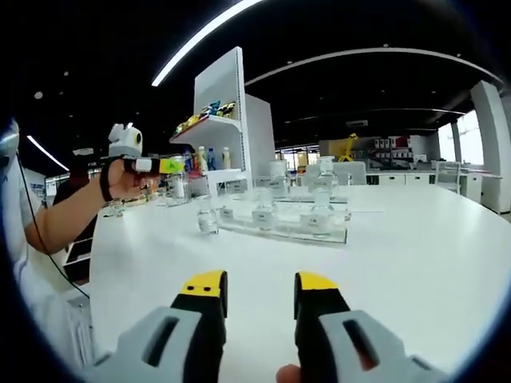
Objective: Identify the label on the chemical reagent bottle, grasp the chemical reagent bottle, and place it in the designated position on the reagent rack
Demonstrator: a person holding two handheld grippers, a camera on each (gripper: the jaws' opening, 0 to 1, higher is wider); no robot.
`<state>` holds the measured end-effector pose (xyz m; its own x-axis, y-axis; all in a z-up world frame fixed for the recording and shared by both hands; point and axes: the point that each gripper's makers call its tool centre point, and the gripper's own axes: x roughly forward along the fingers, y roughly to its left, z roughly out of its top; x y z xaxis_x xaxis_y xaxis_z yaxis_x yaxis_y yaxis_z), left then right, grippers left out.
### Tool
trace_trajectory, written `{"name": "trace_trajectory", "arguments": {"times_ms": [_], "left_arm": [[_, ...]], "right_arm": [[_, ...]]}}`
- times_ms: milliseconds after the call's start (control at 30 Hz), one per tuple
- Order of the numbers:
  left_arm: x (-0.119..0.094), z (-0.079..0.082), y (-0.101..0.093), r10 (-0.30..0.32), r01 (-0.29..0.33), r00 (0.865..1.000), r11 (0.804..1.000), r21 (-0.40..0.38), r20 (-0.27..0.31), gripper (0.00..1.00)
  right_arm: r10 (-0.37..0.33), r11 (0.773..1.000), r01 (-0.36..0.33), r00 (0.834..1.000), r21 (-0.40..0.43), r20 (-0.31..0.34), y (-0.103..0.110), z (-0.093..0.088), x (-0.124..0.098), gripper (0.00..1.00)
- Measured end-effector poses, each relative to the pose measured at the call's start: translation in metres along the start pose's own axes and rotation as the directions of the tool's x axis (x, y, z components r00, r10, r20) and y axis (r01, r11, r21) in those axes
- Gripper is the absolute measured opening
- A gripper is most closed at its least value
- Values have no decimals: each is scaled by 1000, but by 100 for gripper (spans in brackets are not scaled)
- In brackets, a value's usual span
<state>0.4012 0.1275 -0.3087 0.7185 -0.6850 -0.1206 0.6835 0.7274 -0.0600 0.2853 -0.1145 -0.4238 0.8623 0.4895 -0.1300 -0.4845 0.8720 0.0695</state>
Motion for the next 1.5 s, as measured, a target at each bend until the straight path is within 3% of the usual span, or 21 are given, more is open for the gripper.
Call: {"name": "trace_trajectory", "arguments": {"times_ms": [467, 567, 900, 1267, 1500], "left_arm": [[34, 19, 28, 46, -46, 999, 998, 37, 10, 22], [42, 28, 31, 58, -58, 998, 995, 87, 8, 22], [72, 50, 44, 72, -76, 997, 988, 137, 30, 22], [97, 57, 57, 75, -81, 996, 981, 178, 36, 22], [116, 54, 70, 70, -73, 997, 985, 154, 28, 22]], "right_arm": [[1, 1000, -1, 1000, -5, 6, 3, 3, -5, 30], [-2, 1000, 2, 1000, -6, 3, 3, 2, -6, 30], [-5, 1000, 6, 1000, -7, 6, 4, 3, -10, 30], [1, 1000, -1, 1000, -3, -8, 8, 4, -9, 30], [15, 999, -16, 999, -35, -32, 16, 2, -10, 31]]}}
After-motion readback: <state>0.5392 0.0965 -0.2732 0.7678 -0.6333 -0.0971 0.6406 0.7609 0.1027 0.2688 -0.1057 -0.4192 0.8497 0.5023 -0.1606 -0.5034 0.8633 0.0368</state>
